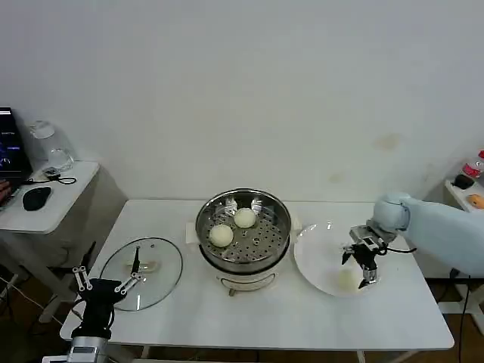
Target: Take steamed baozi put them in steamer then cover it.
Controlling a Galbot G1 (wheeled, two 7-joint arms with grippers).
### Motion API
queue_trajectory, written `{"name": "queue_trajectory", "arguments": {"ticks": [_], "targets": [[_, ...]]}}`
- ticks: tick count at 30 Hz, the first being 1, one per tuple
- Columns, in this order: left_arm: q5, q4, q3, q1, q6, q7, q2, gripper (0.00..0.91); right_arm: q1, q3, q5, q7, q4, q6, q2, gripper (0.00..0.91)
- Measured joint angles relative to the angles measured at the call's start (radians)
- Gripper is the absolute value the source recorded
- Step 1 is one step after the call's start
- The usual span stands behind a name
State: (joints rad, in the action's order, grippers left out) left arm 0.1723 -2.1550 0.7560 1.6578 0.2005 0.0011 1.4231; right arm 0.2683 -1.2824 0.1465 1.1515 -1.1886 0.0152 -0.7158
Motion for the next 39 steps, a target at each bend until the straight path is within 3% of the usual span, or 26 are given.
{"name": "queue_trajectory", "arguments": {"ticks": [9, 13, 15, 25, 39], "targets": [[0.000, 0.007, 0.001, 0.000, 0.000, 0.001, 0.000, 0.907, -0.036, 0.021, -0.027, -0.001, 0.042, -0.002, -0.026, 0.907], [0.000, 0.006, 0.000, -0.002, -0.001, 0.001, 0.000, 0.907, -0.050, 0.031, -0.034, -0.002, 0.059, -0.003, -0.032, 0.806], [0.001, 0.006, 0.000, -0.002, -0.002, 0.001, 0.001, 0.907, -0.055, 0.035, -0.038, -0.002, 0.065, -0.004, -0.032, 0.685], [0.004, 0.002, -0.001, 0.001, -0.002, 0.001, 0.003, 0.907, -0.062, 0.048, -0.046, -0.006, 0.074, -0.010, -0.029, 0.564], [0.007, -0.014, 0.001, 0.007, -0.001, 0.000, 0.001, 0.907, 0.037, 0.070, 0.003, -0.014, 0.033, -0.043, -0.011, 0.574]]}}
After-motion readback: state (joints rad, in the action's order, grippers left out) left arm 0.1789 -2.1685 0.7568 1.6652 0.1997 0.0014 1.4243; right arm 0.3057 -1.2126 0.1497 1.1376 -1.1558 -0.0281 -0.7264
